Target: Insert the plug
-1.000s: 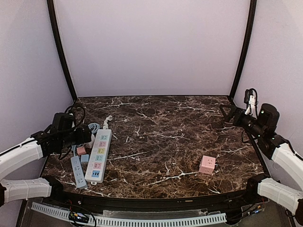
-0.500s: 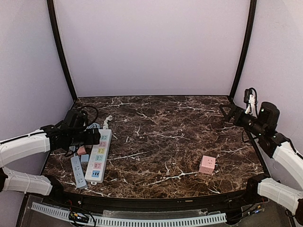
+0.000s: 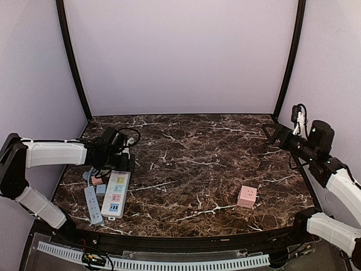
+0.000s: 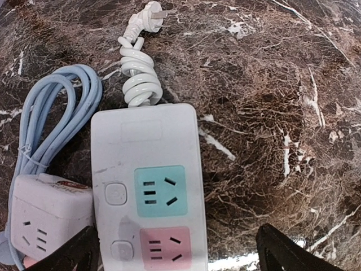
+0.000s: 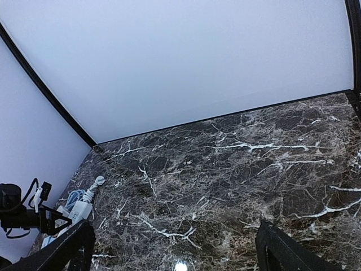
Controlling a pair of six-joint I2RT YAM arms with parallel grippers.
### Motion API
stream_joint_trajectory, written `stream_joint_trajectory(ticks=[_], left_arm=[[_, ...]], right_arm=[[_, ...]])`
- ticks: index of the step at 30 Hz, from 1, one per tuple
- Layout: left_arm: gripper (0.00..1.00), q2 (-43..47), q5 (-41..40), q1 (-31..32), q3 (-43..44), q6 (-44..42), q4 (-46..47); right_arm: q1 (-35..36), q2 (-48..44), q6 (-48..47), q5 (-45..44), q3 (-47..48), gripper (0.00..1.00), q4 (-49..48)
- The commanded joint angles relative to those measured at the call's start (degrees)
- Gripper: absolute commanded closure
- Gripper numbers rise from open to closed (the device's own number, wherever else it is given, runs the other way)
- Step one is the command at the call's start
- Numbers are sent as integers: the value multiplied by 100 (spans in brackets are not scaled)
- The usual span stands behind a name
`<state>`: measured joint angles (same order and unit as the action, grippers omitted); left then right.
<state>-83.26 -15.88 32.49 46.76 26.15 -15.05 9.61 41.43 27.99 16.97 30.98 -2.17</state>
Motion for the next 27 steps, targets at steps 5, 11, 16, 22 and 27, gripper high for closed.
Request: stream_joint_trajectory(ticks=[5, 11, 16, 22, 27], left_arm=[[2, -548, -428, 29, 293, 26, -330], [1, -742, -616, 30, 320, 97, -412], [1, -828, -635, 28, 325, 111, -459], [1, -968, -583, 23, 331, 76, -440], [6, -1139, -323, 24, 355, 9, -309]], right_arm=[[15, -185, 5, 13, 164, 1, 192], [15, -196, -5, 0, 182, 1, 195], [15, -222, -1, 5, 210, 1, 266], [15, -290, -19, -52, 233, 1, 435], [15, -293, -12, -54, 282, 1, 506]])
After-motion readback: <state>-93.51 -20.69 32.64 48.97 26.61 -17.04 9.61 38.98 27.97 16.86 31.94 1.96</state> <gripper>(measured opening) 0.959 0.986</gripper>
